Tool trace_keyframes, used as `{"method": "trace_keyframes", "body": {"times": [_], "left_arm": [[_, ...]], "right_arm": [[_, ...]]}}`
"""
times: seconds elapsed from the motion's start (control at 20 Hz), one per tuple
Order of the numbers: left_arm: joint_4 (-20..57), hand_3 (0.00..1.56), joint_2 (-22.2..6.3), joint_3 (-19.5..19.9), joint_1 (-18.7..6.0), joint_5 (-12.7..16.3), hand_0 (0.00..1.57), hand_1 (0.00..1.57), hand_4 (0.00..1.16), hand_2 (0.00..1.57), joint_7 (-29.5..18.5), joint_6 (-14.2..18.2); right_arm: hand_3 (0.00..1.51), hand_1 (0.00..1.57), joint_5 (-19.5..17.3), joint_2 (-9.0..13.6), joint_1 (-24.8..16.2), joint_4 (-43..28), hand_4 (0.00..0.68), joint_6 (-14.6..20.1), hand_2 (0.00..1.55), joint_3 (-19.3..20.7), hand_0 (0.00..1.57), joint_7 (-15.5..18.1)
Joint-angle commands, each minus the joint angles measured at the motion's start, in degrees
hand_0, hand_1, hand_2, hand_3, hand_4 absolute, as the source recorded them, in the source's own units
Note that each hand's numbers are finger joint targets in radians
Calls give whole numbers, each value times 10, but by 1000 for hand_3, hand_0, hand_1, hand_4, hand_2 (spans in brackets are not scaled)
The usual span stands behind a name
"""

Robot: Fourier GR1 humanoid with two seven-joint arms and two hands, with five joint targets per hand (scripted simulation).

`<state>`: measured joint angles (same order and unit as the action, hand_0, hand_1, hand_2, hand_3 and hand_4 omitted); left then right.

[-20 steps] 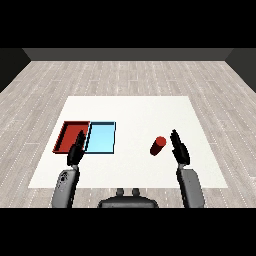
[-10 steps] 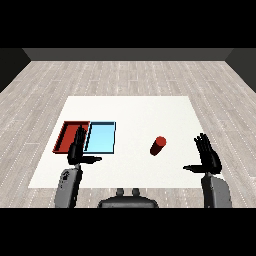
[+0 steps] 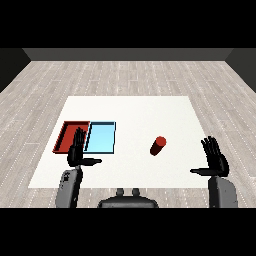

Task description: Pick the red can and put it in the red box

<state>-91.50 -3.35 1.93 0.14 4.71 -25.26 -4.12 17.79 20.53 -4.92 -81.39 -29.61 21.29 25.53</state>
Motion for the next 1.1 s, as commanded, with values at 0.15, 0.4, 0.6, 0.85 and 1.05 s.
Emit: {"method": "trace_keyframes", "body": {"times": [0.15, 0.4, 0.6, 0.85, 1.05], "left_arm": [[-50, 0, 6, -11, -10, -1, 0, 0, 0, 0, 45, 9], [-28, 0, 1, 8, 27, 10, 0, 0, 0, 0, -12, -12], [-16, 0, 15, -2, 13, -13, 0, 0, 0, 0, -12, 12], [-63, 0, -7, 18, 61, 34, 0, 0, 0, 0, -6, -34], [-55, 0, 32, -22, 38, -7, 0, 0, 0, 0, 0, 14]], "right_arm": [[0, 0, -6, -5, 32, 37, 0, -13, 0, 10, 0, -5], [0, 0, -35, -18, 72, 88, 0, -4, 0, -5, 0, 7], [0, 0, -20, -16, 39, 13, 0, -9, 0, -2, 0, -41], [0, 0, -20, -20, 92, 73, 0, 8, 0, -4, 0, -52], [0, 0, -15, -39, 95, 40, 0, 19, 0, -25, 0, -93]]}}
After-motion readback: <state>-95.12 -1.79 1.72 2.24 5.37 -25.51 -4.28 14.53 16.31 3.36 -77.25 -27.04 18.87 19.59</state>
